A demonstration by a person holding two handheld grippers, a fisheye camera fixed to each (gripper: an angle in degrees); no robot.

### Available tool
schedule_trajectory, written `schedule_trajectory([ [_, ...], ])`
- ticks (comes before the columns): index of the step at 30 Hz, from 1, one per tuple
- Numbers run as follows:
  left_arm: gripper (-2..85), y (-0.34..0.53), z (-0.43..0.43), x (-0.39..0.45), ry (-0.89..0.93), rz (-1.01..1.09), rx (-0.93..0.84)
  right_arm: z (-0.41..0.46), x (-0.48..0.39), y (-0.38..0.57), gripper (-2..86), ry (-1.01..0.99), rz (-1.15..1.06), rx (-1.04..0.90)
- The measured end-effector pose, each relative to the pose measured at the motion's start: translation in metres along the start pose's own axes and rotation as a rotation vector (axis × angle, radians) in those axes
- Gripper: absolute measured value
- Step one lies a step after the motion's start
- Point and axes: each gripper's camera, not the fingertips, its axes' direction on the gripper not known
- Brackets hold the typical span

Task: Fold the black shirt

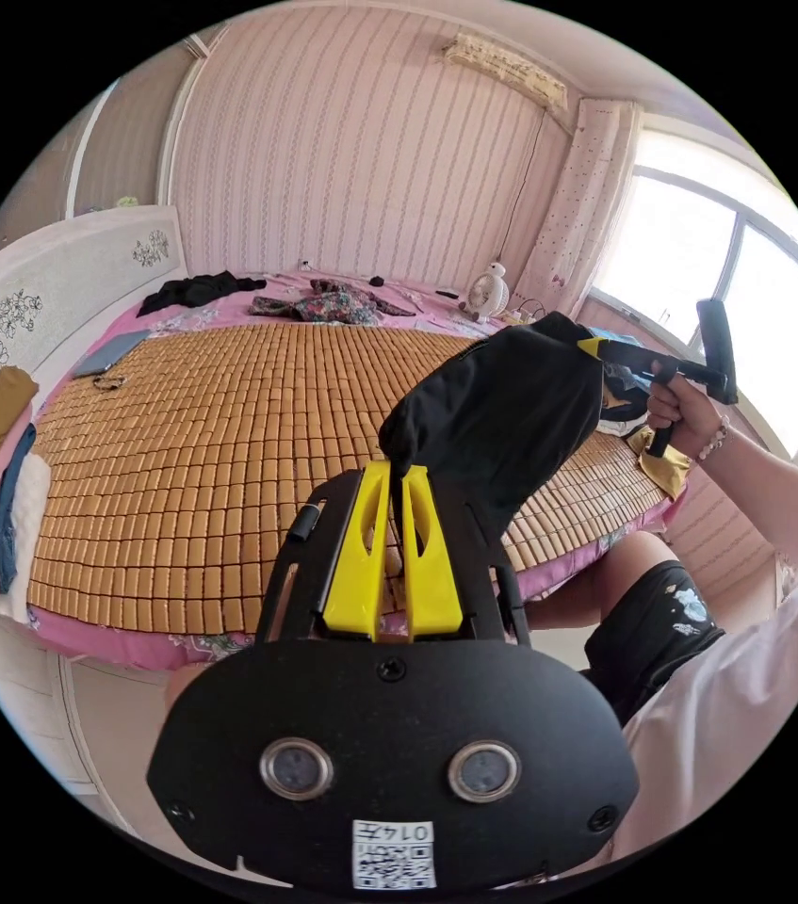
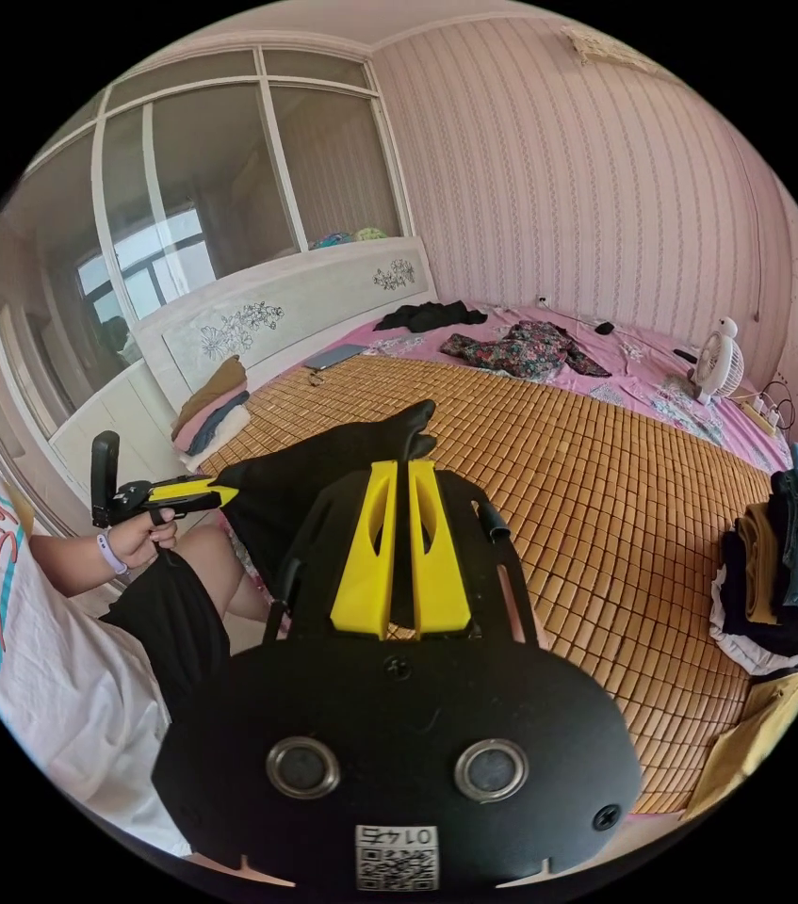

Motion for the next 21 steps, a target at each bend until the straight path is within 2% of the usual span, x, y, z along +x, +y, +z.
schedule_trajectory([
  [8, -0.4, 0.038, -0.156, -0.036, -0.168, -0.060, 0.180, 0.022, -0.092, -0.034, 1.1, -0.198, -0.135, 0.119],
  [18, -0.3, 0.095, -0.311, -0.120, -0.530, -0.187, 0.381, 0.130, -0.268, -0.137, 1.5, -0.461, -0.478, 0.162],
  [21, -0.2, 0.092, -0.337, -0.161, -0.665, -0.200, 0.380, 0.174, -0.326, -0.192, 2.8, -0.548, -0.554, 0.159],
])
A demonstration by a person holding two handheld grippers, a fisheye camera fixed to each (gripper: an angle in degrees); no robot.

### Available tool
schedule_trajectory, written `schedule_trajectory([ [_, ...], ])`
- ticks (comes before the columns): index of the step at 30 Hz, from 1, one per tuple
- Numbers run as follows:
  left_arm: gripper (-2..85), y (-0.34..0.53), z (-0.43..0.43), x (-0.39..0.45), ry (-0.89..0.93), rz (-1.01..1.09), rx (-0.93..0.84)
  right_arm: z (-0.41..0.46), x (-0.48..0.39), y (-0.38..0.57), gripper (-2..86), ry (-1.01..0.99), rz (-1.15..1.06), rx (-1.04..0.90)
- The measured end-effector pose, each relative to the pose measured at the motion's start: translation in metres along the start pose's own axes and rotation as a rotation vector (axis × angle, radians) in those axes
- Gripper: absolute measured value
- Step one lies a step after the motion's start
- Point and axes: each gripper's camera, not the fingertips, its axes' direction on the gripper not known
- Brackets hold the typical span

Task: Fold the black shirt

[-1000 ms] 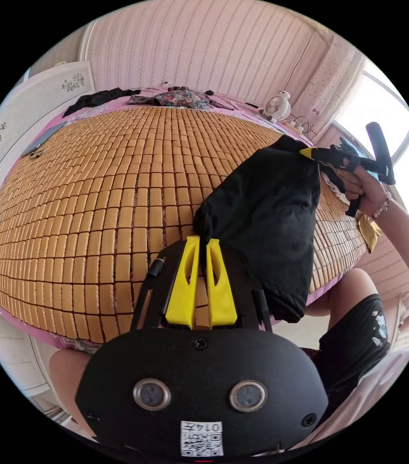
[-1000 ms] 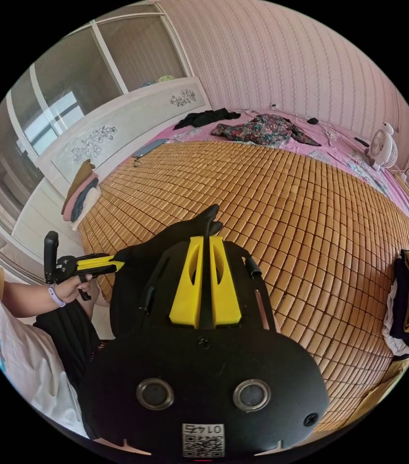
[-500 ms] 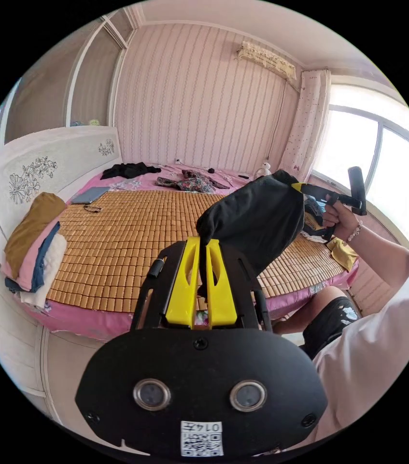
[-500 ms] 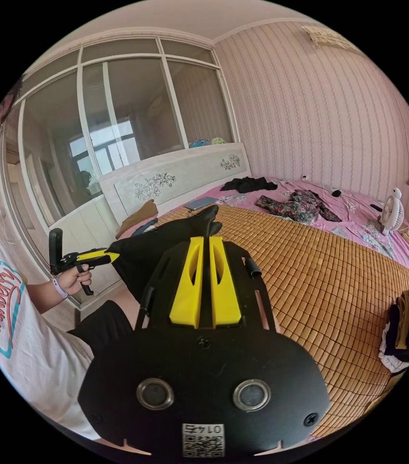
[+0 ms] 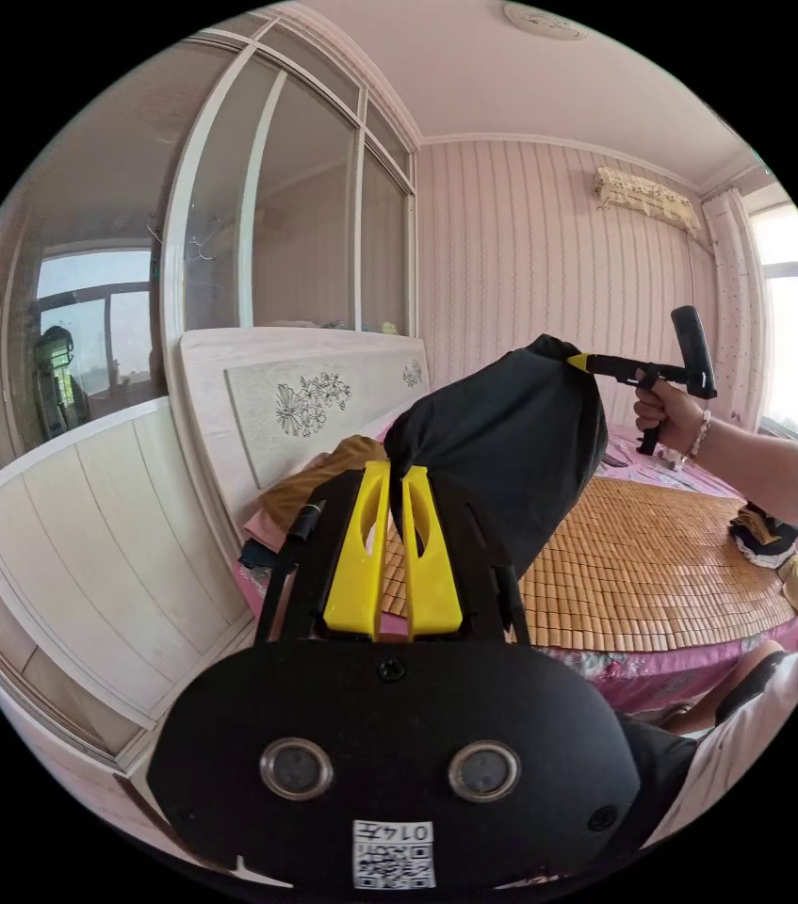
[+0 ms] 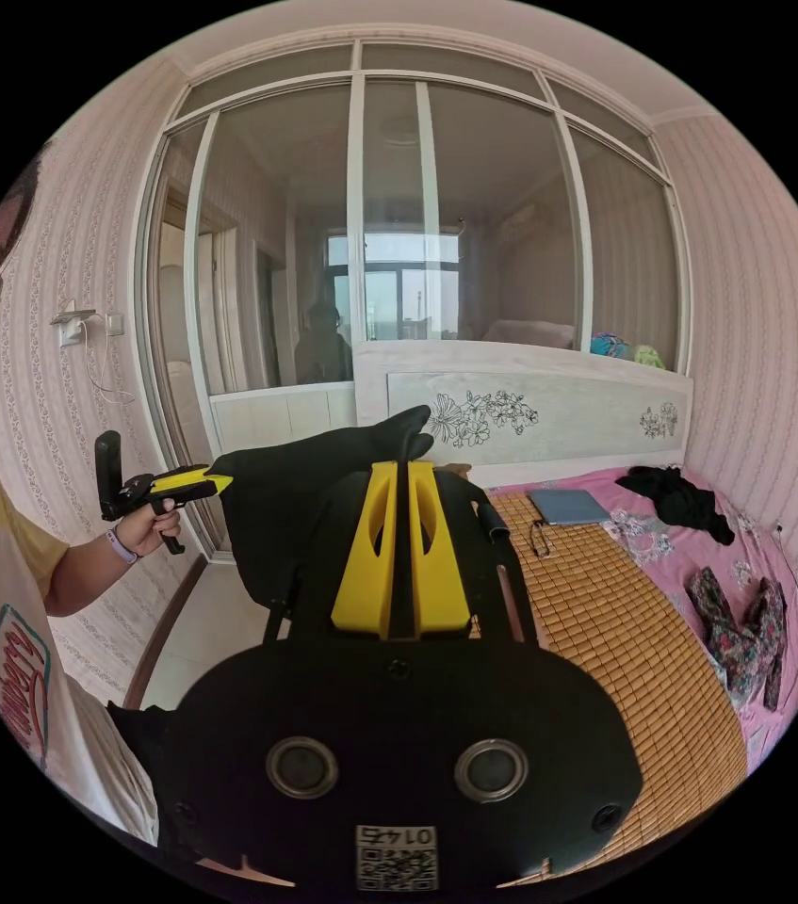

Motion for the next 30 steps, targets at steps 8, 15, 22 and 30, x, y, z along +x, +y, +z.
schedule_trajectory([
  [8, 5.8, -0.023, 0.125, -0.153, -0.160, -0.365, -0.095, 0.266, 0.079, -0.102, 5.5, 0.071, 0.232, -0.351],
  [15, 4.5, 0.097, 0.148, -0.138, -0.097, -0.463, -0.295, 0.240, 0.080, 0.091, 5.5, 0.078, 0.220, -0.535],
  [22, -0.4, 0.171, 0.086, -0.023, 0.118, -0.394, -0.453, -0.027, 0.031, 0.313, 1.7, 0.426, 0.607, -0.942],
  [30, -0.6, 0.081, 0.075, 0.177, 0.536, 0.002, -0.318, -0.276, -0.074, 0.359, 0.5, 1.245, 0.937, -0.697],
])
